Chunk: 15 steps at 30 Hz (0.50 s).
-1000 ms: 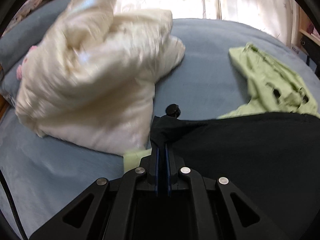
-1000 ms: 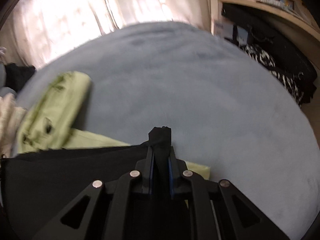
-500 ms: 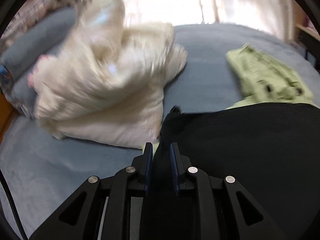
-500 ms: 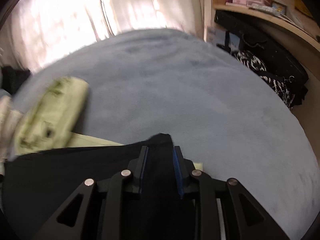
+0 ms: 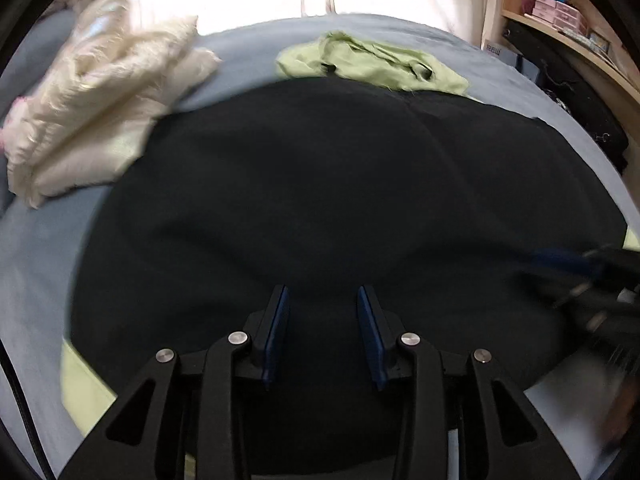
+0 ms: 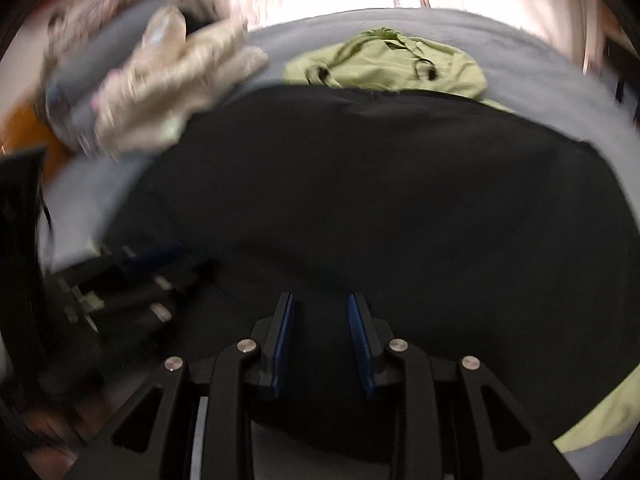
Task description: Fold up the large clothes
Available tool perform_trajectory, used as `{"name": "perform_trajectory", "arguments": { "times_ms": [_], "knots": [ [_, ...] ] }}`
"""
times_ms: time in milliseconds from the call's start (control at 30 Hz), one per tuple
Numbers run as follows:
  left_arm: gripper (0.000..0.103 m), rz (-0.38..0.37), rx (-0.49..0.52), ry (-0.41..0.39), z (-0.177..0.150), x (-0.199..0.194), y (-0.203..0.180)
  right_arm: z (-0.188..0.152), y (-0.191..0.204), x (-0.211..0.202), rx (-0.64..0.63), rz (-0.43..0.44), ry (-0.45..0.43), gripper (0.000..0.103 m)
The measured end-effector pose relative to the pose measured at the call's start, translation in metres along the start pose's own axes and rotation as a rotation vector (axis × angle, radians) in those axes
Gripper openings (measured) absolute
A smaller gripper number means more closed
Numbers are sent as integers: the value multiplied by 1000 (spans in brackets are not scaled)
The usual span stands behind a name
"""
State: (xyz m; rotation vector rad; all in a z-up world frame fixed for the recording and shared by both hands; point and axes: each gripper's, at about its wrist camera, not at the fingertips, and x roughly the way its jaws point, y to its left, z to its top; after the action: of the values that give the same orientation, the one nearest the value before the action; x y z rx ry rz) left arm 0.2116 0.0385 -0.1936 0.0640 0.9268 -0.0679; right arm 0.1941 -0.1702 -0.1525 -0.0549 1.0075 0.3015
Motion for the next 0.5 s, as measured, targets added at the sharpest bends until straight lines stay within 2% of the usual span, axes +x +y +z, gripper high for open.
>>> {"name": "perform_trajectory", "arguments": {
  "times_ms": [33, 67, 133, 200, 233, 267, 333, 400, 500],
  "knots": [
    [35, 50, -19, 7, 1, 1, 16, -5, -14, -6, 7, -57, -13, 28],
    [35, 67, -43, 14, 1, 2, 29, -10, -40, -12, 47, -111, -16, 28],
    [35, 66, -121, 32, -1, 4, 66, -18, -85, -21, 153, -107, -20, 25],
    [35, 87, -149, 39, -4, 4, 84, -25, -119, -28, 247, -196, 5, 25],
    [35, 88, -152, 40, -4, 3, 92, -27, -135, -32, 299, -189, 10, 25],
    [35, 79, -154, 40, -4, 0, 97, -29, -146, -37, 355, -146, 3, 25],
    [35, 87, -153, 46, -5, -7, 99, -24, -149, -43, 398, -140, 15, 26],
    [35, 77, -147, 30, 8, -14, 94, -12, -134, -48, 386, -151, 7, 28],
    [35, 13, -109, -21, 28, -26, 71, 12, -101, -51, 330, -69, -36, 28]
  ]
}}
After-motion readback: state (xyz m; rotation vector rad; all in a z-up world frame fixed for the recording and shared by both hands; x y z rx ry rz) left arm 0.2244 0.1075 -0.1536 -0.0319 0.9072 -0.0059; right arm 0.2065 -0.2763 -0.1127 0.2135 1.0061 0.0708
